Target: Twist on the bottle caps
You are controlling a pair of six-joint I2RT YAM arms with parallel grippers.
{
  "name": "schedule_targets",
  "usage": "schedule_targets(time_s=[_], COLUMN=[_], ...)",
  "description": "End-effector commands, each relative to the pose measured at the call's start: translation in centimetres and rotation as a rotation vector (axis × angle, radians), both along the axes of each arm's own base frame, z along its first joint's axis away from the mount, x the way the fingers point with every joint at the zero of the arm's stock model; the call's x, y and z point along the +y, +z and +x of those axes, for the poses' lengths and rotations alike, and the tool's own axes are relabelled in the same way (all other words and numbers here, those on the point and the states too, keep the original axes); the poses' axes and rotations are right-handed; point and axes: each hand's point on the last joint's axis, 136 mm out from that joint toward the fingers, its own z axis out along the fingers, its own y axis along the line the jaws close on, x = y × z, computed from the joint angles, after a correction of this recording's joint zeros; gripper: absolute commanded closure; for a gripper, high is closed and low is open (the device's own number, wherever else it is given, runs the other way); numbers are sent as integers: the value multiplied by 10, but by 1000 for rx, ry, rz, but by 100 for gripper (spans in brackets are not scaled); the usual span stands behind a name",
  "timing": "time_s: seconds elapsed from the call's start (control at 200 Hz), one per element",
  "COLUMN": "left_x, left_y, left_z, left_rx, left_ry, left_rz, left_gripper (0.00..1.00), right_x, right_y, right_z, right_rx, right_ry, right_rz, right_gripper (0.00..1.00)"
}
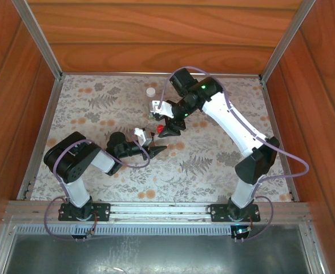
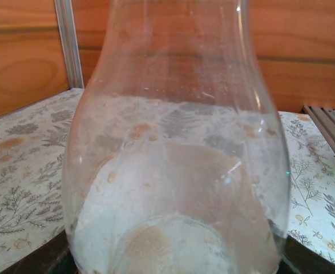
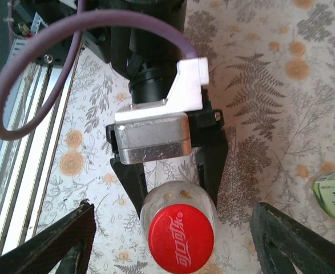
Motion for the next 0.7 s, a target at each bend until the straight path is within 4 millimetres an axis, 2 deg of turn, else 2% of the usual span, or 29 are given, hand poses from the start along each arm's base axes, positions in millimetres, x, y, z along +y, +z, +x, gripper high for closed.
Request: schedule_targets(time_s=[0.0,0.17,0.455,0.695], left_x=[14,14,14,14], left_y=[-70,-70,-71,-71], left_z=[-11,-10,-9,-10], left_rx=[230,235,242,243], left_ry=[7,7,8,7], left_rz=[167,166,168,168], left_gripper=[43,43,43,43], right_x=[-5,-8,-8,-10], right_y=[-5,-15,-13,-14], right_z=[-4,-2,-5,-5], right_rx=[-26,-23,5,12], right_ry=[71,71,57,42], right_rz=[-18,-44,-41,-48], right_gripper=[26,34,49,55])
